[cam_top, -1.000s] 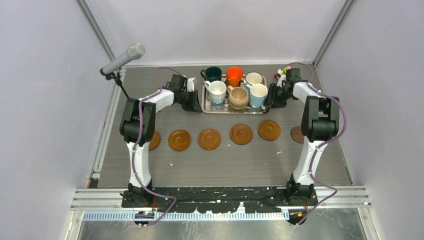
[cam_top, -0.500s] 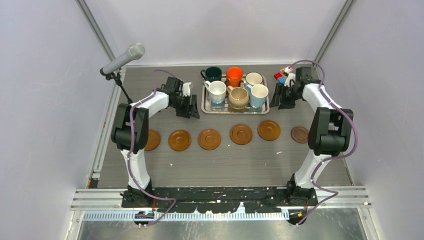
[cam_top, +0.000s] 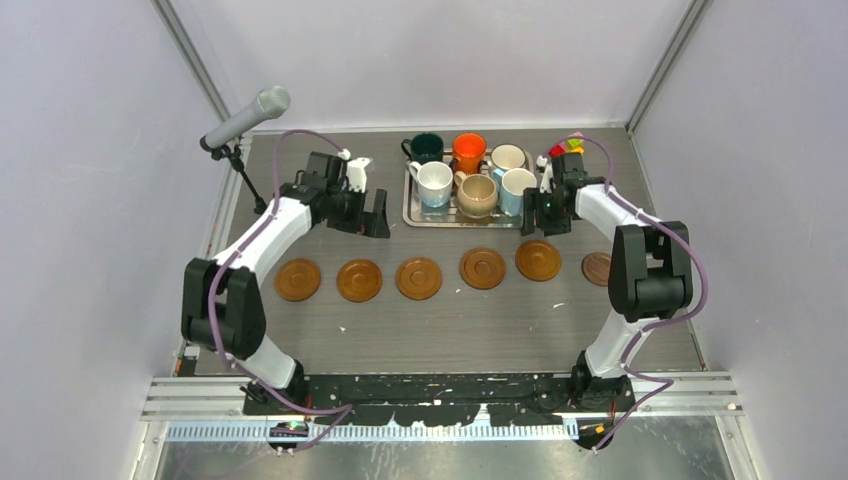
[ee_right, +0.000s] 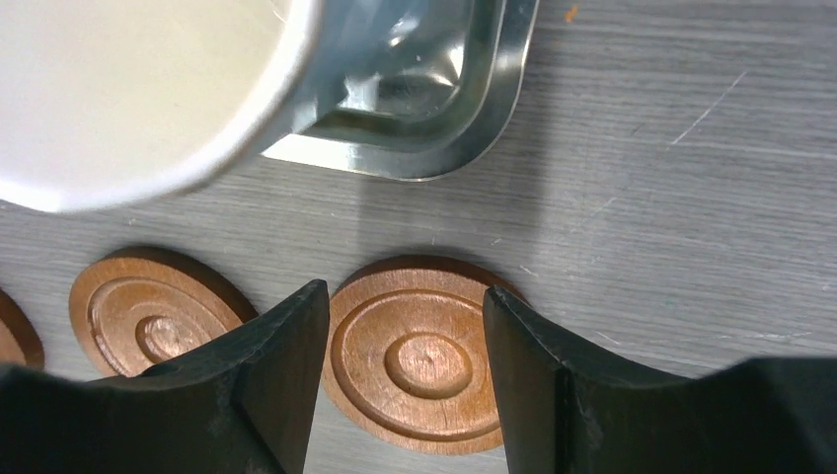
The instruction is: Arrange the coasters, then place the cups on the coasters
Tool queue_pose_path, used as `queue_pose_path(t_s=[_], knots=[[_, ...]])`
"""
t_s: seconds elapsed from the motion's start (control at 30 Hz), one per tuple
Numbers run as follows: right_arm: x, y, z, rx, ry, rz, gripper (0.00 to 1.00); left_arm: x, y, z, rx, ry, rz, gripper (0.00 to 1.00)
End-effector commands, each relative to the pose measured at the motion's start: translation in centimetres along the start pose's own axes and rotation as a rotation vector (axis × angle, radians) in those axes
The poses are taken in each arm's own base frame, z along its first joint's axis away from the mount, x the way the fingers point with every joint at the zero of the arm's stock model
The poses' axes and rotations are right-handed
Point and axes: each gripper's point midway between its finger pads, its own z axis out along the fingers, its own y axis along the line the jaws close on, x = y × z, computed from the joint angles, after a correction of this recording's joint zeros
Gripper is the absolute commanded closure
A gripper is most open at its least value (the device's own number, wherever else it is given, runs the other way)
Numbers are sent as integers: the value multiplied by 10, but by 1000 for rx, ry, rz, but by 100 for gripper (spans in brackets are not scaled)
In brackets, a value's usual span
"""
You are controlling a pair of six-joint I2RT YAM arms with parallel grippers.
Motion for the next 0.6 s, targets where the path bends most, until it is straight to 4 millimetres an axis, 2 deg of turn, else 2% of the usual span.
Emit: queue_pose_path(t_s=[0.0, 0.23, 0.57], knots=[[-23, -3, 1, 82, -103, -25, 36, 3, -4, -28, -23, -26, 47, 0], [-13, -1, 14, 120, -77, -73, 36, 3, -11, -49, -36, -75, 70, 0], [2, -3, 29, 124, -18, -105, 37, 4, -12, -57, -46, -90, 77, 0]])
